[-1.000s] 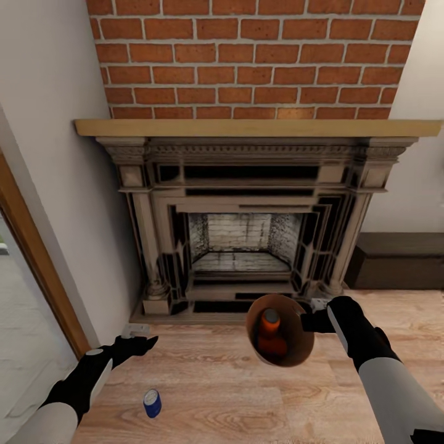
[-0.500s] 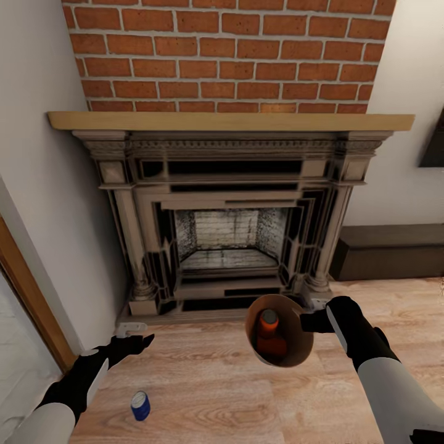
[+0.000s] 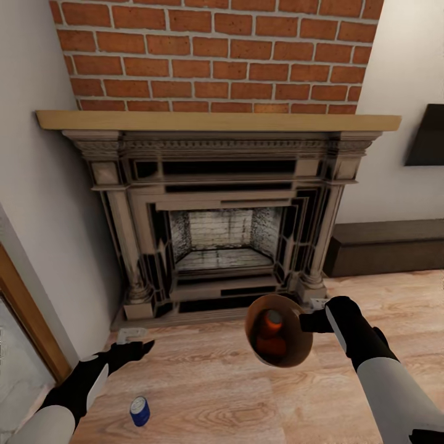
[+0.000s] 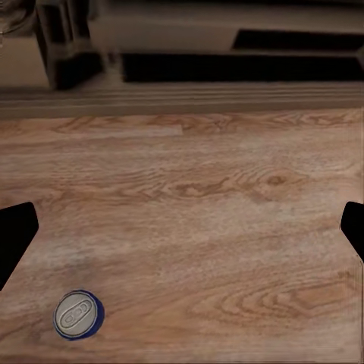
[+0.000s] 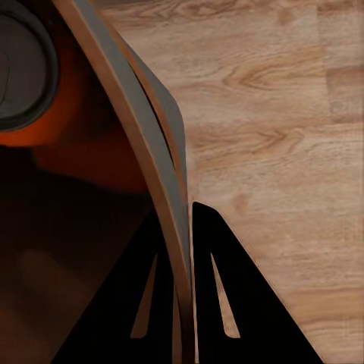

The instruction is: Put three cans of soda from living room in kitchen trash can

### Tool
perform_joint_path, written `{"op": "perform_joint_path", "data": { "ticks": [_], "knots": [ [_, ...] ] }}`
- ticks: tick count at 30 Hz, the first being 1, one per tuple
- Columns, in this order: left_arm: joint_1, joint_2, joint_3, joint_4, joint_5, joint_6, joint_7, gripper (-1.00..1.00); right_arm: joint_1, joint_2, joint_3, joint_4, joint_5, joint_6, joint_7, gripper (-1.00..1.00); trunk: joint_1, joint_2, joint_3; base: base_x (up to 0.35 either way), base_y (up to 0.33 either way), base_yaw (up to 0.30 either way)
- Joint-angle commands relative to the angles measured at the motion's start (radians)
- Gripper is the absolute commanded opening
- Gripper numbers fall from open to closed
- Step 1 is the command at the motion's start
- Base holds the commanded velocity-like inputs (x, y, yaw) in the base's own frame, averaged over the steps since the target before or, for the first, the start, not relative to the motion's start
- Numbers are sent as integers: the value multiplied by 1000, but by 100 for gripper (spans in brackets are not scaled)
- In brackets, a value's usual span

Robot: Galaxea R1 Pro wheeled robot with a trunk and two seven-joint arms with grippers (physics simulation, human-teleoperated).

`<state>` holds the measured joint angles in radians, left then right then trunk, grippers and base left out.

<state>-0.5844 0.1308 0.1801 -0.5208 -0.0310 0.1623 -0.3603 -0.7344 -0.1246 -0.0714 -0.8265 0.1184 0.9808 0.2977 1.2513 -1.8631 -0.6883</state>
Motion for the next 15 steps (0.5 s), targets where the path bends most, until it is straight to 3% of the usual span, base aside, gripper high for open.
{"op": "perform_joint_path", "data": {
  "ticks": [1, 9, 15],
  "knots": [
    [0, 0, 0, 2, 7, 0, 0, 100, 0, 0, -1, 0, -23, 2, 5, -100, 0, 0, 0, 0, 263, -40],
    [1, 1, -2, 8, 30, -2, 0, 100, -1, 5, 0, 0, -23, 2, 5, -100, 0, 0, 0, 0, 260, 46],
    [1, 0, -2, 8, 32, -4, 0, 100, -1, 6, 1, 0, -23, 2, 5, -100, 0, 0, -1, 0, 109, 172]
  ]
}}
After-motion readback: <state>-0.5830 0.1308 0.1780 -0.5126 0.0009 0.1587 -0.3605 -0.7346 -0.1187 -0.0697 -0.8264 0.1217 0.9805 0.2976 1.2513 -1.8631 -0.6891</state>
